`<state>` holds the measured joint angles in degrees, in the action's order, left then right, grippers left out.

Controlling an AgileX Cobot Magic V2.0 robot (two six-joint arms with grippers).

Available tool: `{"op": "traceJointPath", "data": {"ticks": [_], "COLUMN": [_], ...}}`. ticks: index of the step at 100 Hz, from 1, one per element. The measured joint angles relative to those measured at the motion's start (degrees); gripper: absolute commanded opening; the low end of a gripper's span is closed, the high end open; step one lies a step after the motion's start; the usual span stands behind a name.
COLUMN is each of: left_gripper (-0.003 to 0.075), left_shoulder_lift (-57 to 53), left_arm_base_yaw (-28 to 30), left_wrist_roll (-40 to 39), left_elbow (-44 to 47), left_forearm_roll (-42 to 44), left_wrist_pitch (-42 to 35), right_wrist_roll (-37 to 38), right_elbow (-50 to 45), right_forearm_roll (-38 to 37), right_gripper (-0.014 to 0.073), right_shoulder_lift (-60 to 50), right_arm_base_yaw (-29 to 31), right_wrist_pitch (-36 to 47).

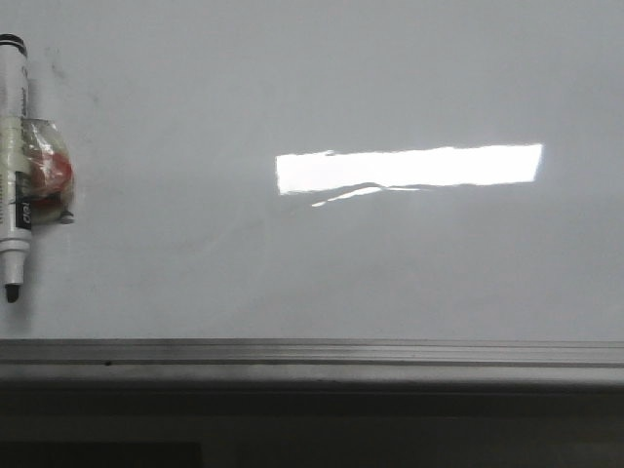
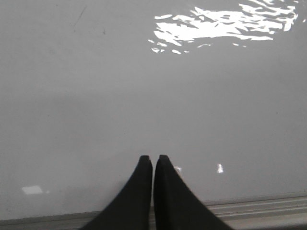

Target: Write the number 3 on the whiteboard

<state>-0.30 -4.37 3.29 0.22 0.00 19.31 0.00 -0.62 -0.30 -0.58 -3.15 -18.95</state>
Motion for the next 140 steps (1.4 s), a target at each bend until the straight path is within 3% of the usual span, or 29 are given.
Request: {"op": "traceJointPath", "data": {"ticks": [23,52,67,90,107,132,140], "left_gripper": [-0.002,-0.002,-0.002,-0.002,-0.002,-0.0018,0.002], "left_shoulder_lift": [0.0,0.0,0.0,0.0,3.1,6.5,6.5], "left_arm_base_yaw": [0.0,0.0,0.0,0.0,0.0,0.0,0.0], "left_wrist_roll": [0.0,0.0,0.0,0.0,0.0,0.1,0.1], "left_elbow": [0.0,0.0,0.0,0.0,-1.3,-3.9,-4.6], "left_forearm_roll": [0.0,0.0,0.0,-4.3,-5.0,-12.4,-14.9], "left_wrist_pitch": [0.0,-0.5,-2.9,-6.3,-6.3,-11.4,-11.2], "right_wrist_roll": [0.0,0.0,0.0,0.0,0.0,0.0,0.0], "right_elbow": [0.0,0.0,0.0,0.0,2.1,7.0,8.0], "right_forearm_roll": [-1.0,-5.8,-5.8,1.2,7.2,8.9,9.0], "right_gripper": [-0.0051,-0.0051,-0.0051,-0.0051,-0.0051,-0.0051,-0.0051], "right_shoulder_lift": [0.0,0.0,0.0,0.2,6.3,14.1,14.5], "right_arm_base_yaw": [0.0,0.0,0.0,0.0,0.0,0.0,0.0], "right_wrist_pitch": [2.0,10.2,9.8,6.9,4.0,3.6,3.3]}}
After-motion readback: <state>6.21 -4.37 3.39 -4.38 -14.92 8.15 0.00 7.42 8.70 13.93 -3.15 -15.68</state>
